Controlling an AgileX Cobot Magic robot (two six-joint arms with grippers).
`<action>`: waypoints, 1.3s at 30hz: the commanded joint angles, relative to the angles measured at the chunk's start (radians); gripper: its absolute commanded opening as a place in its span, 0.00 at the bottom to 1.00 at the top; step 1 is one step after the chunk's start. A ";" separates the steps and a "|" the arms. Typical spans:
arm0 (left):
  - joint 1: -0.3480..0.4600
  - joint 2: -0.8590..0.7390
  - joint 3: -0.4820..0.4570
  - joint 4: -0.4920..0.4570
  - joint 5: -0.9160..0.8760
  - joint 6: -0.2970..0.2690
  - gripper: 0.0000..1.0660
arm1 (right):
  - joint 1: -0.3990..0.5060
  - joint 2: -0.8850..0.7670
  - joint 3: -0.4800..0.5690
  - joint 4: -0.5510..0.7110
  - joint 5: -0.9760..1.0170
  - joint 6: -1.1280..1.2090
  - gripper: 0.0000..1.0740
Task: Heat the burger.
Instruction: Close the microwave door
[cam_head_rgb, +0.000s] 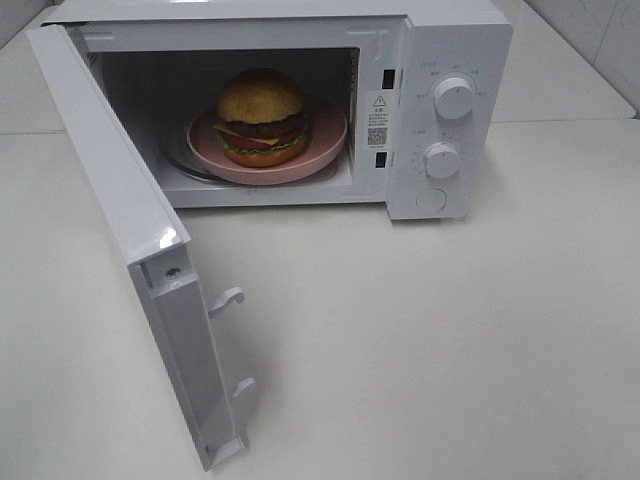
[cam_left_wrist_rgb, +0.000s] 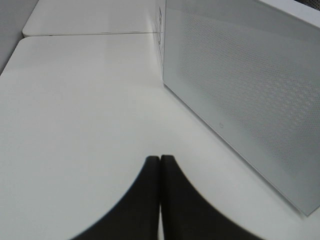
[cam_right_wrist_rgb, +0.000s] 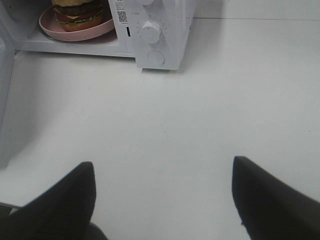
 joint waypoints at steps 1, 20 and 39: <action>-0.001 -0.016 -0.007 -0.011 -0.019 -0.003 0.00 | 0.000 -0.024 0.002 0.000 -0.013 -0.006 0.69; -0.001 0.452 0.062 -0.268 -0.608 0.336 0.00 | 0.000 -0.024 0.002 0.000 -0.013 -0.006 0.69; -0.001 1.220 -0.044 -1.061 -0.726 1.153 0.00 | 0.000 -0.024 0.002 0.000 -0.013 -0.006 0.69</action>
